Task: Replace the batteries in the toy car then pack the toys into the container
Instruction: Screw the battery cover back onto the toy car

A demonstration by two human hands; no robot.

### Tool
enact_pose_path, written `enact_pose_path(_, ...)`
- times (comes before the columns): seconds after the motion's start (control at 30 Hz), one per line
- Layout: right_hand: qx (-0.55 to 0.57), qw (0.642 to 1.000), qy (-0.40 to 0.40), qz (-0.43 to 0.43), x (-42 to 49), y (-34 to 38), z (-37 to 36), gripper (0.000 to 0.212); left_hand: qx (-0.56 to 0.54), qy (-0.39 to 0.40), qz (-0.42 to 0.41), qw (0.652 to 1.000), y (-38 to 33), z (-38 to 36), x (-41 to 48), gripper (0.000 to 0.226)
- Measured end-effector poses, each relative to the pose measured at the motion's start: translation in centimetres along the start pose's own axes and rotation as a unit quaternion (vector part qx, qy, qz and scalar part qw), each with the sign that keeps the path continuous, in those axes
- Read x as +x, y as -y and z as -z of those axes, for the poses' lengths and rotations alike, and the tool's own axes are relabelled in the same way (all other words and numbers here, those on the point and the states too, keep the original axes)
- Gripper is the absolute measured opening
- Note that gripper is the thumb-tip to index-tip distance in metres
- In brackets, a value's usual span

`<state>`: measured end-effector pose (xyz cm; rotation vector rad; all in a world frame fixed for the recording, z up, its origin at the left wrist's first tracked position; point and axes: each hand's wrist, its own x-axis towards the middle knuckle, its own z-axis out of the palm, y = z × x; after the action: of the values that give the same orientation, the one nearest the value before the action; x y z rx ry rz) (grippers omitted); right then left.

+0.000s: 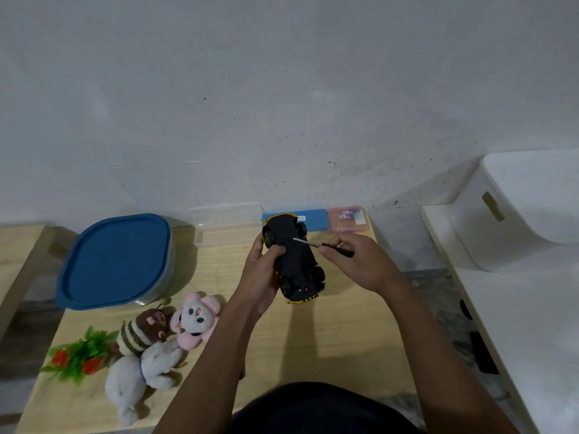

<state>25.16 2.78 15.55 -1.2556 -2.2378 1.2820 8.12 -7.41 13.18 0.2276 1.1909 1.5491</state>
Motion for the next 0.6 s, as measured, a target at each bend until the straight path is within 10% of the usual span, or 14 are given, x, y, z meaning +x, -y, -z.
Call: enact_pose_path(0.6, -0.075, 0.997, -0.031, 0.005, 0.24, -0.16, 0.11, 0.027, -0.010, 0.002, -0.006, 1.000, 0.03, 0.04, 0.08, 0.046)
